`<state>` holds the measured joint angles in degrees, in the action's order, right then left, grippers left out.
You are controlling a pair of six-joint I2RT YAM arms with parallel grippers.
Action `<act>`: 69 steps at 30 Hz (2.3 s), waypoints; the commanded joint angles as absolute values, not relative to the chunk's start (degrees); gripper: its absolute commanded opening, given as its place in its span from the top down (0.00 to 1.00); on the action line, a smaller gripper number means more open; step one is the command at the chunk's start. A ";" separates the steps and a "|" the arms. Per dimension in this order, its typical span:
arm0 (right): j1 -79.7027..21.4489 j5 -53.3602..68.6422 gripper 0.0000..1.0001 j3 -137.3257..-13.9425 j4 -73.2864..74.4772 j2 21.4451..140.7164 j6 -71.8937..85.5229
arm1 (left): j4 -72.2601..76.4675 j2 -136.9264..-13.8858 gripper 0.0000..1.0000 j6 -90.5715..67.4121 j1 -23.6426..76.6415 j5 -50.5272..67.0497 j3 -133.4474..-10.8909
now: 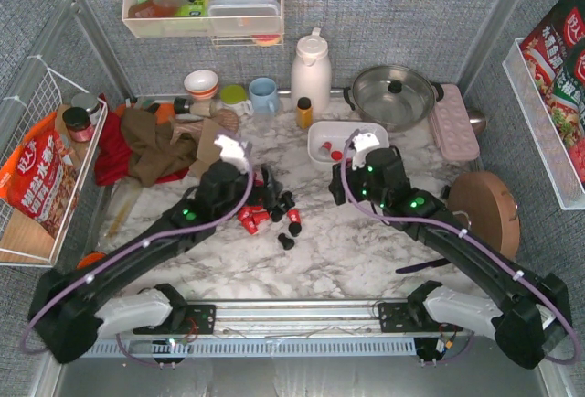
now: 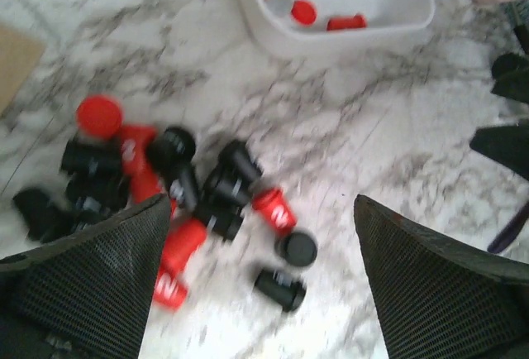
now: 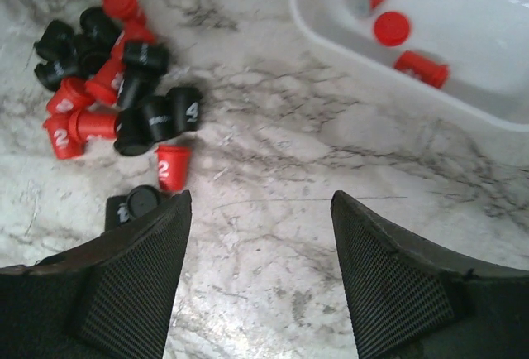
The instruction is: Mix the coffee capsules in the storage basket
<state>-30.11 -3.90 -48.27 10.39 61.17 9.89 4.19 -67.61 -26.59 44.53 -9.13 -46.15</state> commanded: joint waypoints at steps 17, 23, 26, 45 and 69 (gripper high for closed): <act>-54.01 -21.44 0.21 -55.21 9.54 84.40 20.67 | -21.52 -28.29 0.01 -22.96 44.61 -19.53 -34.23; -56.35 -24.89 0.25 -58.89 10.49 90.91 23.59 | -22.82 -26.00 0.01 -24.34 44.48 -22.54 -33.78; -56.63 -24.95 0.28 -59.67 9.95 93.48 25.03 | -23.29 -25.87 0.01 -25.13 44.42 -23.44 -33.70; -57.80 -25.45 0.44 -59.98 13.66 98.54 29.45 | -23.82 -26.75 0.01 -25.78 43.74 -23.47 -33.84; -54.88 -30.37 0.62 -56.14 12.73 90.38 23.18 | -23.91 -27.94 0.01 -26.45 43.17 -23.84 -33.72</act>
<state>-57.14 -26.30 -55.86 12.53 93.80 27.14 -24.49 -27.88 -25.98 43.24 -23.51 -33.78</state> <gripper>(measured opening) 0.442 0.994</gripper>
